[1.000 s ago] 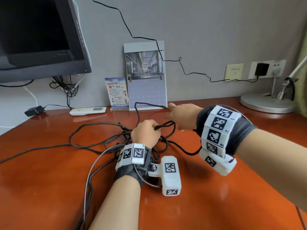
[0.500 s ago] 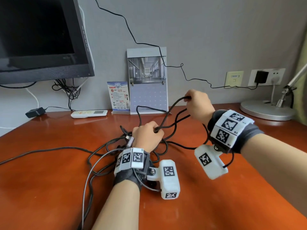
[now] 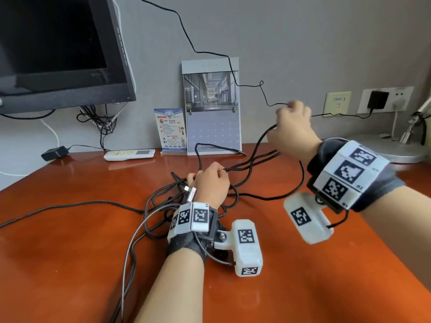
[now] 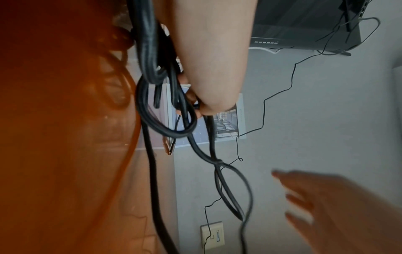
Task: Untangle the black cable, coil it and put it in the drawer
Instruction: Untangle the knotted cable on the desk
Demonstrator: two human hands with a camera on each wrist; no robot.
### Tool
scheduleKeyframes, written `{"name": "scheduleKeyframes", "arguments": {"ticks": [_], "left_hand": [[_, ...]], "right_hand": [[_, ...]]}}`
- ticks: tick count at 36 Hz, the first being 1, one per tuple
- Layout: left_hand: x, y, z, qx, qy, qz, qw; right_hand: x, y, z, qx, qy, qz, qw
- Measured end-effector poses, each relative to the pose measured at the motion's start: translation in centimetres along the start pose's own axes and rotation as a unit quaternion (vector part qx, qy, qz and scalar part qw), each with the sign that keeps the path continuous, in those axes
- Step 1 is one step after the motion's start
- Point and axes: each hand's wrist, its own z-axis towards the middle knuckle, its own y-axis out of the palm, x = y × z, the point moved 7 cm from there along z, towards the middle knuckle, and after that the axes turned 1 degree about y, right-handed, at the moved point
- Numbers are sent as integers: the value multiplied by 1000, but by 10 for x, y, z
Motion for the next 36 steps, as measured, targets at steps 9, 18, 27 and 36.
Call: {"name": "scheduleKeyframes", "arguments": {"ticks": [9, 18, 27, 36], "left_hand": [[-1, -6, 0, 36, -14, -30, 999], [5, -1, -2, 6, 12, -29, 999], [9, 3, -5, -4, 3, -53, 999], [13, 3, -6, -27, 15, -49, 998]], "right_hand": [[-45, 68, -20, -179, -100, -127, 970], [-28, 90, -12, -226, -108, -77, 965], [-9, 96, -21, -269, -117, -68, 954], [11, 73, -10, -104, -45, 51, 992]]}}
